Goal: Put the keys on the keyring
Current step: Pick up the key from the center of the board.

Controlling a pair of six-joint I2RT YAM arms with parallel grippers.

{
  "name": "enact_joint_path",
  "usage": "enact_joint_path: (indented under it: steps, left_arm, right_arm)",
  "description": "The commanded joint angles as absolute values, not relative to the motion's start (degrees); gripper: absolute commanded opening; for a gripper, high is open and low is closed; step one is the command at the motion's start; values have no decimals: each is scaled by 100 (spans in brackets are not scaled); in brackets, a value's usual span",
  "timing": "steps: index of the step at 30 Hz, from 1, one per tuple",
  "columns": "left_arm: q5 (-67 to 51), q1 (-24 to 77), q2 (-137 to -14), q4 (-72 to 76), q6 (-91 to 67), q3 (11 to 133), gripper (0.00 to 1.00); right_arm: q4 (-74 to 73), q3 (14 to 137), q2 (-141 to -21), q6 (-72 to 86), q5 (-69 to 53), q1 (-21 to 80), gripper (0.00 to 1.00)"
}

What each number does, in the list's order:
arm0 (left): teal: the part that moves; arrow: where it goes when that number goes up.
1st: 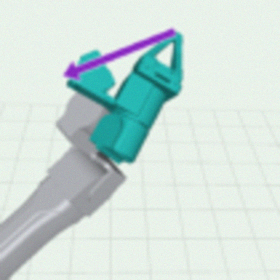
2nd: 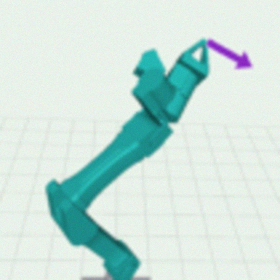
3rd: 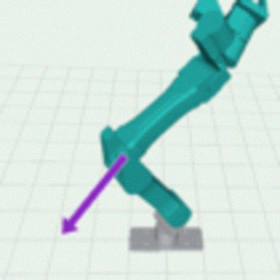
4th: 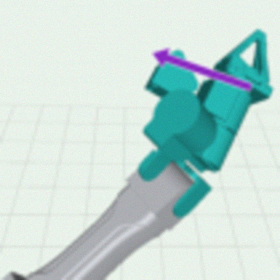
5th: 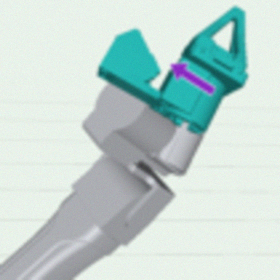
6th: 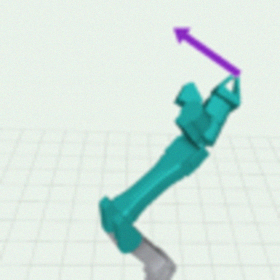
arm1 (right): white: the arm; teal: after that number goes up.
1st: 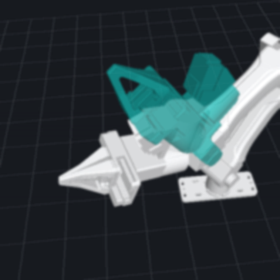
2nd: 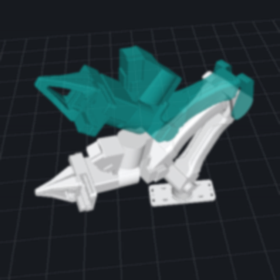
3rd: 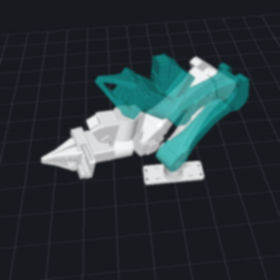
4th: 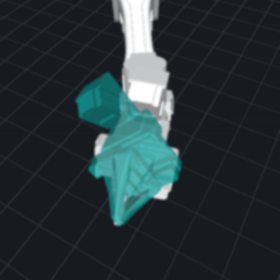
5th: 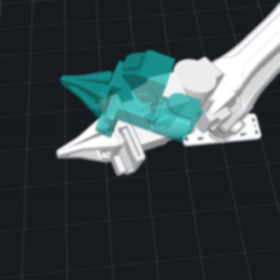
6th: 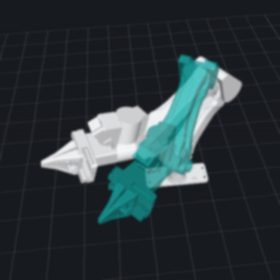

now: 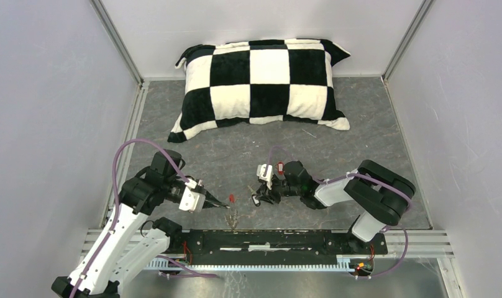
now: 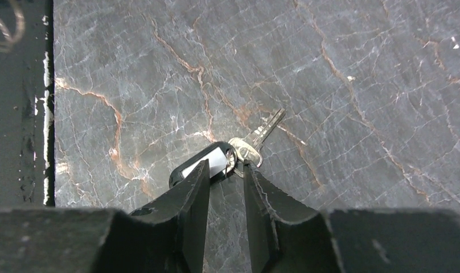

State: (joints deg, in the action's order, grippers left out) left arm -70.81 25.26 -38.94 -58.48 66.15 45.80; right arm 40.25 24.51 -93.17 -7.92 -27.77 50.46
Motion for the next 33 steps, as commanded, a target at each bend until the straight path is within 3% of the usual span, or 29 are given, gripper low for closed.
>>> enact_joint_path:
  steps: [1, 19, 29, 33]
  left_arm:
    - [-7251, 2536, -3841, -5857, 6951, 4702, 2]
    - [-7303, 2540, -3786, -5871, 6905, 4693, 2]
    - [-7286, 2536, -3723, -5877, 6912, 4667, 2]
    - [-7277, 2539, -3709, -5879, 6915, 4667, 2]
  right_arm:
    - [4293, 2565, -9439, -721, -2728, 5027, 33]
    - [4363, 2672, -9569, -435, -3213, 4863, 11]
    - [4053, 2911, -9655, -469, -3290, 4862, 21]
    - [3922, 2979, -9699, -534, -3239, 4855, 21]
